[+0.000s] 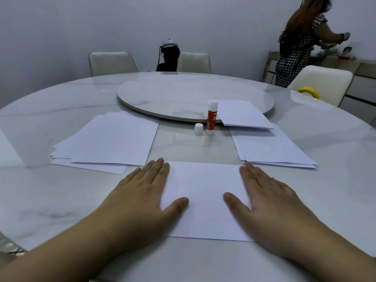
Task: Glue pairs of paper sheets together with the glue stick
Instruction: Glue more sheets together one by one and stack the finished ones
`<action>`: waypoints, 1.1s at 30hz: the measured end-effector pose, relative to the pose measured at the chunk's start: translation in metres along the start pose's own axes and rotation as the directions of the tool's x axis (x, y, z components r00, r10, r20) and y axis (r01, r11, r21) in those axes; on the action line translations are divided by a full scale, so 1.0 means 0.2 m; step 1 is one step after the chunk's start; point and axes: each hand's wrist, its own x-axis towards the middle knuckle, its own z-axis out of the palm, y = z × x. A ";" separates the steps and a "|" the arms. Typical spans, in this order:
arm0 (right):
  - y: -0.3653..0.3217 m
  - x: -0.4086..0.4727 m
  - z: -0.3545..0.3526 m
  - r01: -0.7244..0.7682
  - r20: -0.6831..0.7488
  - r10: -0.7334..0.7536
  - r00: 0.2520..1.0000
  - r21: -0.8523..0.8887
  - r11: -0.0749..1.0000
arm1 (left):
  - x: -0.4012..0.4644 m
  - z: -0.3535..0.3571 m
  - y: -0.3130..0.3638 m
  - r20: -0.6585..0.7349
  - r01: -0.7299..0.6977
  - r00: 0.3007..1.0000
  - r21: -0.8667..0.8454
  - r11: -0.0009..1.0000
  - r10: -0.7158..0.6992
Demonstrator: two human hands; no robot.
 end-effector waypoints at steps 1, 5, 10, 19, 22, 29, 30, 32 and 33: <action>0.00 0.00 0.00 -0.009 -0.015 0.010 1.000 0.009 1.000 | 0.00 0.00 0.00 -0.002 0.006 1.000 -0.002 1.000 -0.006; 0.02 0.00 0.00 -0.020 -0.084 0.024 0.996 0.051 0.998 | 0.00 0.00 0.00 -0.006 0.031 1.000 -0.016 0.999 -0.031; 0.02 0.02 -0.03 -0.006 -0.183 0.025 0.983 0.102 0.995 | -0.01 0.01 0.00 -0.028 0.030 0.999 -0.040 0.999 -0.032; 0.06 0.00 -0.19 0.000 -0.057 0.077 0.995 0.805 0.593 | -0.01 0.01 0.01 -0.062 0.011 0.998 -0.088 0.996 -0.016; 0.07 -0.01 -0.25 -0.017 0.003 0.030 1.000 0.883 0.470 | 0.00 0.01 0.01 -0.066 0.007 0.998 -0.103 0.995 -0.014; 0.20 0.02 -0.43 0.166 -0.227 0.059 0.972 0.842 0.513 | 0.12 -0.07 -0.18 -0.439 -0.028 0.884 -0.395 0.918 -0.162; 0.25 0.03 -0.49 0.225 -0.311 0.120 0.943 0.860 0.459 | 0.15 -0.10 -0.25 -0.445 0.025 0.881 -0.293 0.956 -0.160; 0.33 0.11 -0.59 0.327 -0.415 0.228 0.881 0.881 0.341 | 0.21 -0.12 -0.36 -0.347 0.098 0.928 -0.130 0.987 -0.138; 0.36 0.17 -0.62 0.357 -0.438 0.279 0.854 0.885 0.298 | 0.24 -0.12 -0.40 -0.279 0.120 0.949 -0.111 0.987 -0.147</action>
